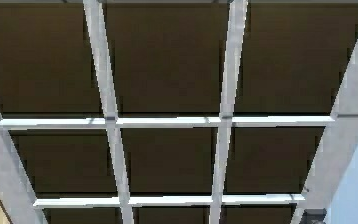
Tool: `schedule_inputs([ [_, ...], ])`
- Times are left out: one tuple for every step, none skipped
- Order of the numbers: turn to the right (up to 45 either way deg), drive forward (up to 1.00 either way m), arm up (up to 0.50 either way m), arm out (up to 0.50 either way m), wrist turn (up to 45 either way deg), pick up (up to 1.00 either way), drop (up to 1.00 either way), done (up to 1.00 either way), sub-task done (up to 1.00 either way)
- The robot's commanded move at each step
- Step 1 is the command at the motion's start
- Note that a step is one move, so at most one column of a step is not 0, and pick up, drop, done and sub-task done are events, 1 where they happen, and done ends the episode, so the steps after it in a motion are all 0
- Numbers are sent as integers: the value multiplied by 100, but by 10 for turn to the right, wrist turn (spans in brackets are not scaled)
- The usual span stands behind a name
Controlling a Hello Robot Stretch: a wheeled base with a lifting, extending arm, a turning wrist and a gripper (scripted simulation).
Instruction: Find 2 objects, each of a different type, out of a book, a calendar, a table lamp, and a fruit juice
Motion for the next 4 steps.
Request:
schedule_inputs([
  [-450, 0, 0, 0, 0, 0, 0, 0, 0],
  [-360, 0, 0, 0, 0, 0, 0, 0, 0],
  [0, 100, 0, 0, 0, 0, 0, 0, 0],
  [0, 100, 0, 0, 0, 0, 0, 0, 0],
])
